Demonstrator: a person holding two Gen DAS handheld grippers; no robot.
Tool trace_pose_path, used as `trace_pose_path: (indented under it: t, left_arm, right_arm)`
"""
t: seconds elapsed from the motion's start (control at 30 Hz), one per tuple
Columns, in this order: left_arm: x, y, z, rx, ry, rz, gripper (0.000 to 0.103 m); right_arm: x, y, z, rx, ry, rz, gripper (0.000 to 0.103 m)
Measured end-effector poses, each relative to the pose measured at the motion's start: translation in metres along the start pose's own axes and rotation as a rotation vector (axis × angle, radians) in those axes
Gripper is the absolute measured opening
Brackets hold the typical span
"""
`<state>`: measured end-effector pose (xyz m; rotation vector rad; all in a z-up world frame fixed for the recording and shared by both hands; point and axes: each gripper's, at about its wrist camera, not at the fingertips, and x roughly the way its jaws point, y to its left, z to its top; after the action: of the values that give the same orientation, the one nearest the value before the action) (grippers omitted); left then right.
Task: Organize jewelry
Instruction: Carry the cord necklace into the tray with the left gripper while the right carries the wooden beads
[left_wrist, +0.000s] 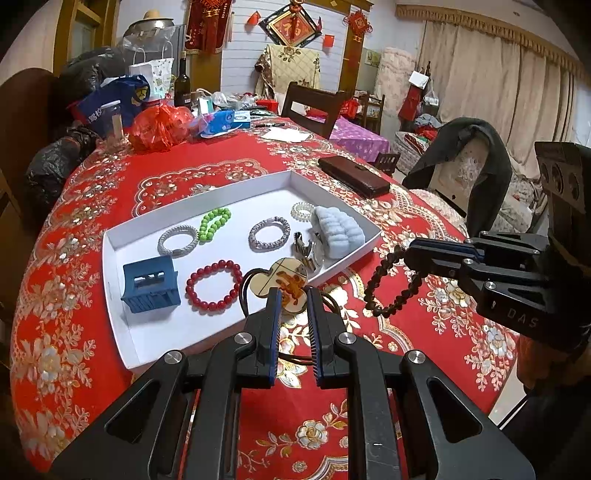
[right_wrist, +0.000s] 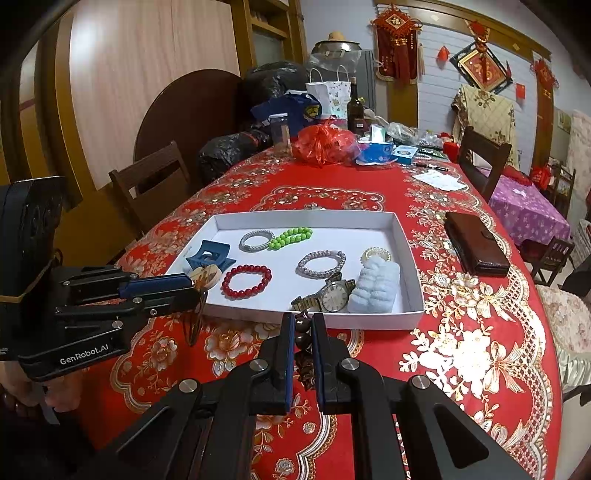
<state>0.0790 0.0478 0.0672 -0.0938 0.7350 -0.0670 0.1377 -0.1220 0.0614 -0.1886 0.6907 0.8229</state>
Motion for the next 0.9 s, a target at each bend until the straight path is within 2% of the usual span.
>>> trace_pose_path:
  t: [0.47,0.9]
  left_arm:
    - [-0.002,0.006,0.011,-0.007,-0.008,0.009,0.013]
    - [-0.003,0.024,0.050,0.066,-0.033,0.066,0.013]
  right_arm:
    - [0.000,0.003,0.004,0.001,-0.006,0.006,0.008]
    - [0.004,0.005,0.014,0.000,-0.014,0.013,0.008]
